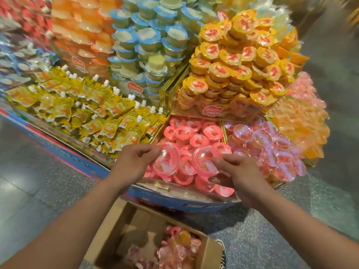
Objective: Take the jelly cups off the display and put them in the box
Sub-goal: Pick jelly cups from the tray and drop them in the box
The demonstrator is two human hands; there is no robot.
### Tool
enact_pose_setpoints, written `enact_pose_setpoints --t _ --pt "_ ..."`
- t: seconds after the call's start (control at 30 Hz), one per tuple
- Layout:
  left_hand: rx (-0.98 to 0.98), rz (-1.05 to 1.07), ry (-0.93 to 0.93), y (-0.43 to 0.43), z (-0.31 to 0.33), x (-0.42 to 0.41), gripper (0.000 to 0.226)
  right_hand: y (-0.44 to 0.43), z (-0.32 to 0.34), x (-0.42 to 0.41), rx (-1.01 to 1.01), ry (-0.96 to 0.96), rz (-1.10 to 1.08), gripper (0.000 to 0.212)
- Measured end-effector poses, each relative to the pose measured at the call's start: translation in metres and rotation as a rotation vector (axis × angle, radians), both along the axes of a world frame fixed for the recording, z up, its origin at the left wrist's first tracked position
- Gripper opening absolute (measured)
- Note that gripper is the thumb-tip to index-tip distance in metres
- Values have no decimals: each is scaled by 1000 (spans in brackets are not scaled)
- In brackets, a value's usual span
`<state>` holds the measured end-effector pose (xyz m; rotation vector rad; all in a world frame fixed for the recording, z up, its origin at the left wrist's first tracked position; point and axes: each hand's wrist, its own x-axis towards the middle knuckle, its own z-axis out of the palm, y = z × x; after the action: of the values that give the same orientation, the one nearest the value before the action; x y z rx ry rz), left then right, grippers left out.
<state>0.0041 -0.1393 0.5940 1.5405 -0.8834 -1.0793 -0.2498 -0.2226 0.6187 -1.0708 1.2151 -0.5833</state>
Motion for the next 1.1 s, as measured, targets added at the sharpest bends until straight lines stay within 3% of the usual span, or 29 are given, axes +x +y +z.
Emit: enact_pose_setpoints --t 0.2,0.5,0.8,1.1 --pt "14 106 -31 -33 -13 -1 12 -54 -14 -10 76 -13 -96 14" --pt "19 168 -40 -58 -22 3 19 -105 -46 6 115 55 -151 41" --pt "24 240 3 -73 -32 18 11 -152 -57 59 14 74 -266 6" --pt "21 275 74 -88 -43 32 13 -185 -96 85 -36 212 -212 12"
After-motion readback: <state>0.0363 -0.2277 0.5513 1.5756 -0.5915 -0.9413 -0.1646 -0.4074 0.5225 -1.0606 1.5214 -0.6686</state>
